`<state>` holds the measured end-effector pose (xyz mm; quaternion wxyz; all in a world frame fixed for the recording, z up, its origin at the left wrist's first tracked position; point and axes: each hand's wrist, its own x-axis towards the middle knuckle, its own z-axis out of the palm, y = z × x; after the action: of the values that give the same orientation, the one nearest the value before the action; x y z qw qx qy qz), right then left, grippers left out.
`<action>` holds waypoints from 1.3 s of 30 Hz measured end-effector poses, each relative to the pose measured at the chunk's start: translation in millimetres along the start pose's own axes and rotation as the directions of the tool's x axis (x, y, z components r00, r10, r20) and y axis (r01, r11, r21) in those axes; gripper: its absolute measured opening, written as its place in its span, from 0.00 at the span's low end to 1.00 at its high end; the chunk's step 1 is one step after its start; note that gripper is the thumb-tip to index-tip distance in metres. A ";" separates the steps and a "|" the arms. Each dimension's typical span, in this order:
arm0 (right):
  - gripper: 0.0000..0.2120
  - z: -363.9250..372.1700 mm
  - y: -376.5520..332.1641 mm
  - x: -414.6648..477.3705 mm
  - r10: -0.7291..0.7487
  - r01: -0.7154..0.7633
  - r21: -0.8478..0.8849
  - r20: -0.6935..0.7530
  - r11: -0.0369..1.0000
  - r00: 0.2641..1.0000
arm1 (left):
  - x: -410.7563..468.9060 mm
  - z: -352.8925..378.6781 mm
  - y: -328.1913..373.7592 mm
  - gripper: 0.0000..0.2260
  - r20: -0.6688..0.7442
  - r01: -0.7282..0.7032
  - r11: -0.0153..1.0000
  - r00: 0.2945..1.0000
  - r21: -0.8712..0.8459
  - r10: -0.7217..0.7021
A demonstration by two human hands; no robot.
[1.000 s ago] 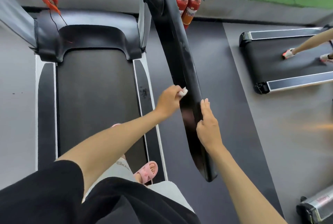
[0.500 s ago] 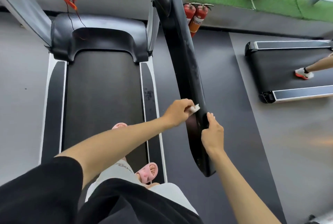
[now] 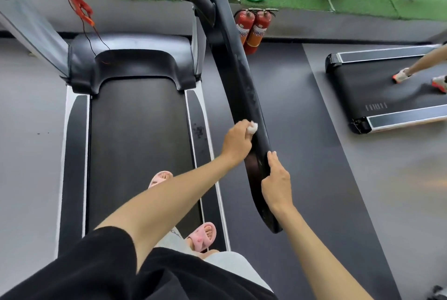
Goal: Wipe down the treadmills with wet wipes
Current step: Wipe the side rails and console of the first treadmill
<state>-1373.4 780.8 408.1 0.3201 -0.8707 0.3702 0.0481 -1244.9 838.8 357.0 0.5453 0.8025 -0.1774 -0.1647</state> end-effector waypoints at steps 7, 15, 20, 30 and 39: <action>0.35 -6.4 4.3 -3.5 -0.047 0.047 -0.032 -0.003 0.998 0.999 | 38.1 -34.8 -3.9 0.10 -0.135 0.038 0.997 0.990 0.063 -0.029; 0.35 -10.5 13.6 -11.4 -0.096 0.097 -0.040 0.039 0.994 0.995 | 27.8 13.2 10.1 0.05 -0.237 0.192 0.981 0.952 -0.026 -0.193; 0.32 -11.2 14.6 -10.7 -0.113 0.113 -0.014 0.053 0.993 0.992 | -43.2 16.0 -10.9 0.05 0.042 -0.113 0.994 0.993 0.009 0.112; 0.30 -32.5 20.2 -7.8 -0.022 0.019 0.041 0.063 0.999 0.998 | 39.7 -5.0 -0.6 0.06 -0.223 0.152 0.988 0.962 -0.032 -0.155; 0.29 -21.0 25.9 -22.2 -0.022 0.019 0.040 0.085 0.999 0.996 | -66.8 18.2 -7.1 0.05 0.156 -0.087 0.996 0.984 -0.029 0.091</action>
<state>-1410.2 768.5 418.3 0.3530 -0.8652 0.3481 0.0746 -1311.5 857.4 348.8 0.5453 0.7722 -0.2537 -0.2050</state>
